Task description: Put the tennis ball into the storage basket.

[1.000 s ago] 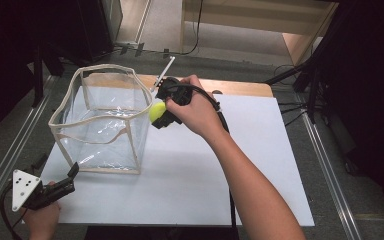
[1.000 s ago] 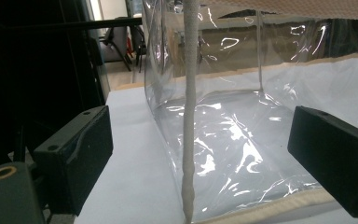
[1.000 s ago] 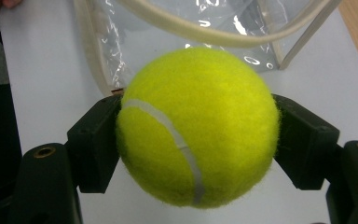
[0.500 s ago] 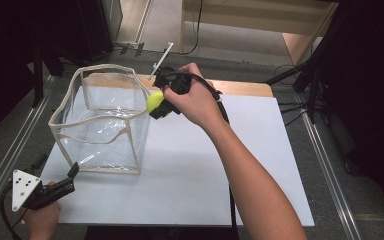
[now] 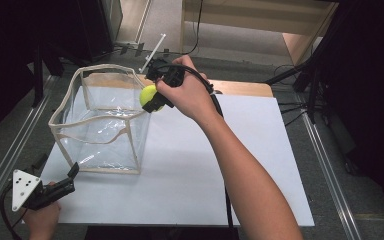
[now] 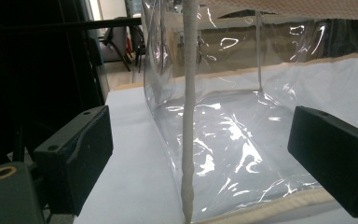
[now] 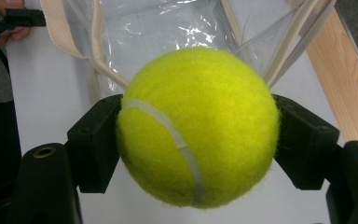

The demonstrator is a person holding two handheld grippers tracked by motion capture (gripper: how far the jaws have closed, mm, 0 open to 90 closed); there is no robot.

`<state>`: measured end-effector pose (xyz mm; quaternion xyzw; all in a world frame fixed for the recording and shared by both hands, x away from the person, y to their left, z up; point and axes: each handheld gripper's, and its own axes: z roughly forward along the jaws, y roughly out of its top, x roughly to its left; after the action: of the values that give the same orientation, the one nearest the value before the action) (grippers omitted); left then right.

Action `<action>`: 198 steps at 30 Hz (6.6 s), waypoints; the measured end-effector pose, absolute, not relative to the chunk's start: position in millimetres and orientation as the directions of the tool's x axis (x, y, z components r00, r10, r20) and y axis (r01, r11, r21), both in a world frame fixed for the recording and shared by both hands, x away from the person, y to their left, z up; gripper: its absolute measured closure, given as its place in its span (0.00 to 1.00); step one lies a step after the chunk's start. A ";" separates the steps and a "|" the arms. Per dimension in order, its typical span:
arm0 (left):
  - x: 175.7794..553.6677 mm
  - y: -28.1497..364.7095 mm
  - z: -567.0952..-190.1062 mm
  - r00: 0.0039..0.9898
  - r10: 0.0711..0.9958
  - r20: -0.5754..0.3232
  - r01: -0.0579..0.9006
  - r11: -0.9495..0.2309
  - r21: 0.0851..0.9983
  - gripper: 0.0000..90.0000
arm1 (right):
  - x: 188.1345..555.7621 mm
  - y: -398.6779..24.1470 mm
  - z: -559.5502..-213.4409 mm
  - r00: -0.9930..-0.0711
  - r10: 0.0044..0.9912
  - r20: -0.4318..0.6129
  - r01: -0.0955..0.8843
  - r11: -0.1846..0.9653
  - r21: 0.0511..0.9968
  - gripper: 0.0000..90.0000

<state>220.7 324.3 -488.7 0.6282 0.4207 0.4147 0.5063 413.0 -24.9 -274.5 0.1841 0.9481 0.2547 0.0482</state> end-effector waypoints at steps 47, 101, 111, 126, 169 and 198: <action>220.8 324.9 -488.6 0.304 0.948 0.089 0.109 -0.128 0.986 0.08 | 437.5 30.7 -305.1 -0.941 0.339 -0.006 0.303 0.850 0.431 0.26; 220.6 324.6 -488.7 0.301 0.949 0.096 0.112 -0.135 0.984 0.08 | 374.8 -57.4 -352.1 -0.853 0.516 -0.080 0.394 0.737 0.549 0.00; 220.4 324.6 -488.6 0.301 0.949 0.091 0.116 -0.131 0.985 0.08 | 354.9 -75.0 -374.0 -0.846 0.530 -0.055 0.406 0.708 0.577 0.00; 220.4 324.5 -488.6 0.304 0.948 0.094 0.115 -0.134 0.984 0.08 | 336.2 -116.0 -401.8 -0.819 0.574 -0.016 0.430 0.632 0.644 0.00; 220.1 323.7 -488.8 0.302 0.948 0.101 0.113 -0.141 0.984 0.08 | 273.8 -227.3 -470.1 -0.691 0.722 0.038 0.472 0.411 0.780 0.00; 219.7 323.1 -489.2 0.303 0.947 0.105 0.111 -0.144 0.983 0.08 | 228.2 -303.6 -500.1 -0.562 0.823 0.087 0.476 0.236 0.847 0.00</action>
<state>219.7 323.1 -489.2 0.6315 0.4188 0.4161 0.5027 228.2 -303.6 -500.1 0.4262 0.7618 0.4477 0.1937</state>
